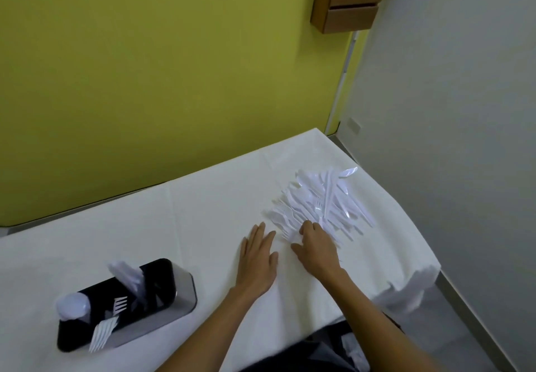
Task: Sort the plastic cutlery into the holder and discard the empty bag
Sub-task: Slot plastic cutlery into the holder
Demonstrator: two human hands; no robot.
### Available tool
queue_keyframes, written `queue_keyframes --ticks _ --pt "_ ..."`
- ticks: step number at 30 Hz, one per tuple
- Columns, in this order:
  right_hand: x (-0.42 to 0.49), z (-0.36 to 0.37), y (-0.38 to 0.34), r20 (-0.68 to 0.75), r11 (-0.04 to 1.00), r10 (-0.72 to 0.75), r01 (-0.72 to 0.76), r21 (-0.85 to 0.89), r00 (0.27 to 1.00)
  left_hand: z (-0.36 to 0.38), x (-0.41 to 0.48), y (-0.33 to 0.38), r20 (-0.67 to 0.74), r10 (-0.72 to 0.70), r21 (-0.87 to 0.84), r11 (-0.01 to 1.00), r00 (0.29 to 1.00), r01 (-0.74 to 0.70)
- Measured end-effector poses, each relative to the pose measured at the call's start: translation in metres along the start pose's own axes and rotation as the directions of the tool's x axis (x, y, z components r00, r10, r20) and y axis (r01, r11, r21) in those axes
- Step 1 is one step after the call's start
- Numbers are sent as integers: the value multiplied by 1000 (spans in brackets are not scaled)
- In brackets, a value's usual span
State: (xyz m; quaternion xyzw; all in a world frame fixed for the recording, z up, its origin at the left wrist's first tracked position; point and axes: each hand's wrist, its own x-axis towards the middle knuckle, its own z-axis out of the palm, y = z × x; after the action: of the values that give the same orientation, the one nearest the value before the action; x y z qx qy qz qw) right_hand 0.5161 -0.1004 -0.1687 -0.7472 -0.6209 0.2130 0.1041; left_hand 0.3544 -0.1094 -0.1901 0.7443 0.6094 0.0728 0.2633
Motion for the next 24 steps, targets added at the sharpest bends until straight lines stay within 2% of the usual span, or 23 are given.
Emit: queue_keyframes --ticks 3,6,8,12,15,19,24 --pt "4 -7 6 21 999 -33 33 -1 999 3 5 0 -79 -39 -141 990 996 28" --pt "10 -15 11 26 998 -66 66 25 997 1 10 12 -203 -156 -287 953 967 93" --pt "13 -20 11 38 994 -104 102 45 994 -3 12 22 -231 -232 -372 918 945 135" --pt "13 -26 7 101 979 -173 160 125 980 -13 21 40 -43 -357 -583 767 933 266" --pt "13 -27 8 131 965 -188 158 209 973 -16 25 38 -15 -424 -644 697 906 315" --pt "13 -29 9 102 947 -201 166 274 974 -23 28 34 -20 -492 -694 634 871 342" --pt "12 -33 -5 53 920 -238 208 333 970 -27 30 38 37 -466 -697 622 884 357"
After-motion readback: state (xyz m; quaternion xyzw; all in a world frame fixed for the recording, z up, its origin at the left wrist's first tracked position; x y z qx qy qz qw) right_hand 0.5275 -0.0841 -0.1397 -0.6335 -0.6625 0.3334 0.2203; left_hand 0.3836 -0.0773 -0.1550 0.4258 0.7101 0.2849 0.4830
